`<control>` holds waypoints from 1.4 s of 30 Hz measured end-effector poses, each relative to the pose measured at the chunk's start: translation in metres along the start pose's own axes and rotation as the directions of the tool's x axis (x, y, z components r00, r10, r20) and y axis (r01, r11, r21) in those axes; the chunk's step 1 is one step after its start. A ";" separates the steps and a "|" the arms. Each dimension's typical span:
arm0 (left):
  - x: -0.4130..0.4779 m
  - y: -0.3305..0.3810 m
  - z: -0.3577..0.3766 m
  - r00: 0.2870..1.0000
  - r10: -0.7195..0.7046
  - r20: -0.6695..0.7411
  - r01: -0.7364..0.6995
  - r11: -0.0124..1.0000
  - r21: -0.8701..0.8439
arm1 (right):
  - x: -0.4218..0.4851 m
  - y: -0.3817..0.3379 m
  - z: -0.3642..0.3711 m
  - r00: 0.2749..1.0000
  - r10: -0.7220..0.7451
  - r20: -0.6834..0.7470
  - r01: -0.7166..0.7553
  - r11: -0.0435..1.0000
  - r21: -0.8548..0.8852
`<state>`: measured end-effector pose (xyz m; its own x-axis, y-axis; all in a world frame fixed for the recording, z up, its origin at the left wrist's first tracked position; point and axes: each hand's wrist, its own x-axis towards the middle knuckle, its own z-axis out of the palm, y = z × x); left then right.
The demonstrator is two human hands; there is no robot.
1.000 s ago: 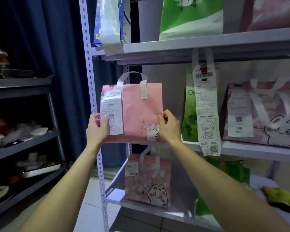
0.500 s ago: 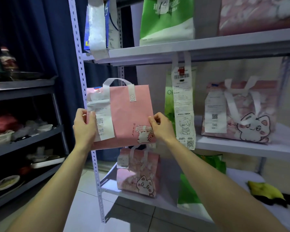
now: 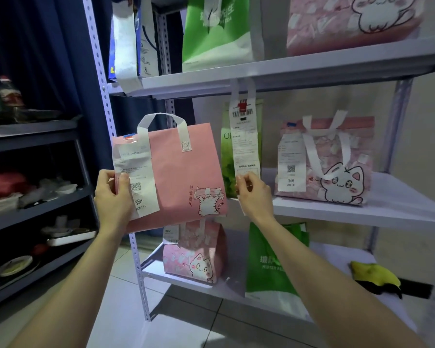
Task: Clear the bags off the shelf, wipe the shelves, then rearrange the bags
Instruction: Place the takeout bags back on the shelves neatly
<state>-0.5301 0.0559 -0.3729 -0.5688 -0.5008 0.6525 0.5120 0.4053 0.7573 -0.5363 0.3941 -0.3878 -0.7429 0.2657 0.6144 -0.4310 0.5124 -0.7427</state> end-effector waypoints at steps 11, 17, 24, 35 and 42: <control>-0.032 0.041 0.000 0.996 0.053 0.078 -0.047 0.996 -0.082 | -0.020 -0.042 -0.052 0.997 -0.060 0.042 0.048 0.971 0.232; -0.044 0.074 0.012 0.994 0.079 0.081 -0.066 0.986 -0.156 | -0.035 -0.077 -0.080 0.974 -0.228 0.001 0.220 0.939 0.265; -0.040 0.114 0.049 0.983 0.132 0.132 -0.093 0.960 -0.265 | -0.013 -0.101 -0.116 0.968 -0.238 -0.078 0.246 0.959 0.138; -0.081 0.128 0.135 0.920 0.232 0.315 -0.069 0.889 -0.453 | -0.026 -0.052 -0.170 0.892 -0.240 -0.383 0.246 0.969 -0.034; -0.168 0.105 0.165 0.899 0.290 0.329 -0.035 0.794 -0.606 | -0.106 0.006 -0.199 0.806 -0.270 -0.526 0.251 0.962 -0.109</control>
<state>-0.4875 0.3091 -0.3984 -0.5741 -0.0807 0.8148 0.8169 -0.1242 0.5632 -0.3579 0.5312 -0.4041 -0.2128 0.5053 0.8363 -0.5455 0.6487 -0.5307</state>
